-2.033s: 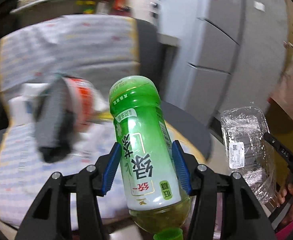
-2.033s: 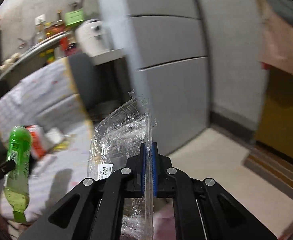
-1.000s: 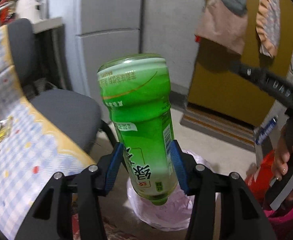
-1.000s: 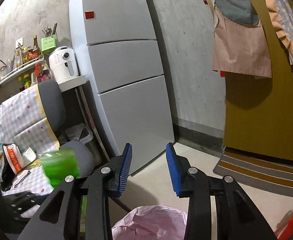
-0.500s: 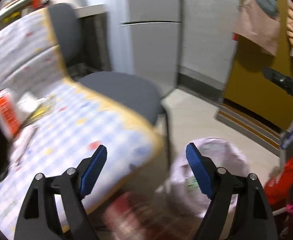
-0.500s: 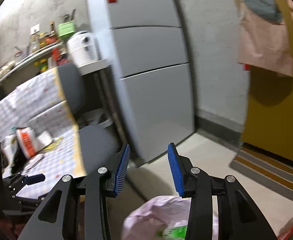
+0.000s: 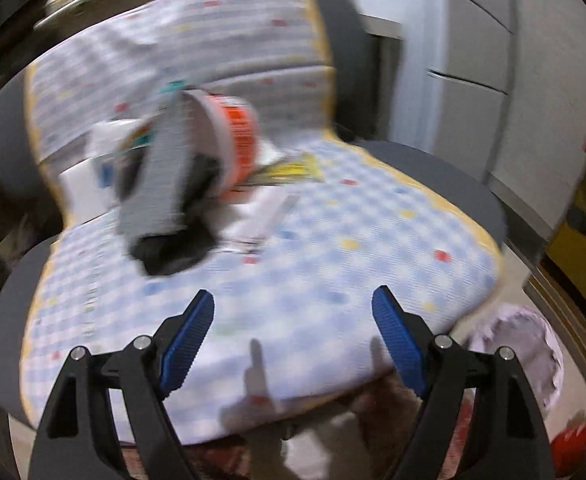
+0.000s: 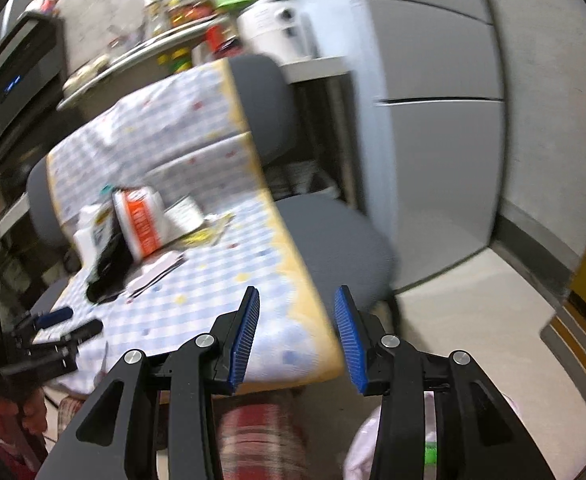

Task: Collect trash
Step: 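Move both tools back toward the trash on the chair, then grasp the white tissue with the left tool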

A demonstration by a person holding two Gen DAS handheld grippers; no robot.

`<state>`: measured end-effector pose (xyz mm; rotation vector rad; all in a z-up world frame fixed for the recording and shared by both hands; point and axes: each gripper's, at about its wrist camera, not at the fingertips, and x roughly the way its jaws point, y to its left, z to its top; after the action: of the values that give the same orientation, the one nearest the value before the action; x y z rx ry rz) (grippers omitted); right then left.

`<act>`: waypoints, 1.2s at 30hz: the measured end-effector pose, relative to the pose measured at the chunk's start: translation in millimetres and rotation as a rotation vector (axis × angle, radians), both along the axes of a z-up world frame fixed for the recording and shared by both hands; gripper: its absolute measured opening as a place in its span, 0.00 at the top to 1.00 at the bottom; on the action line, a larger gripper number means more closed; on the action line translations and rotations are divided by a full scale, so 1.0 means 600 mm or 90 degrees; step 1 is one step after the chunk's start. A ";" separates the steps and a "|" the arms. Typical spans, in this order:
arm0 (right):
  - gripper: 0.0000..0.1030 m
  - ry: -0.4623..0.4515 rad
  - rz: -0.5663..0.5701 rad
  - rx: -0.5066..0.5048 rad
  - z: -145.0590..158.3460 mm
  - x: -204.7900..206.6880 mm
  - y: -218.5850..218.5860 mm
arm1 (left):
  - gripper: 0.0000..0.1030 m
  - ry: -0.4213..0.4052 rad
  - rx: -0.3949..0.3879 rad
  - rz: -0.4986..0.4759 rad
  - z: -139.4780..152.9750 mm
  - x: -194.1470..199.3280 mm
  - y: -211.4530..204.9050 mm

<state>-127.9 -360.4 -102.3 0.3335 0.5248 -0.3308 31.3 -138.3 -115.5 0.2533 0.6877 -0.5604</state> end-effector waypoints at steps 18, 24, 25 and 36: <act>0.60 0.001 0.218 -0.056 0.080 0.277 0.140 | 0.23 -0.044 -0.085 0.177 0.118 0.272 0.189; 0.60 -0.021 0.254 -0.083 0.101 0.366 0.173 | 0.23 -0.014 -0.105 0.165 0.144 0.398 0.157; 0.60 -0.023 0.255 -0.085 0.103 0.374 0.175 | 0.23 -0.005 -0.104 0.166 0.142 0.414 0.150; 0.60 0.002 0.264 -0.071 0.073 0.418 0.166 | 0.53 0.171 -0.158 0.093 0.056 0.518 0.122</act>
<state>123.1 -260.7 -58.6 0.1110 0.5620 0.0412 342.0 -65.1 -82.1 -0.1055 0.8793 -0.5385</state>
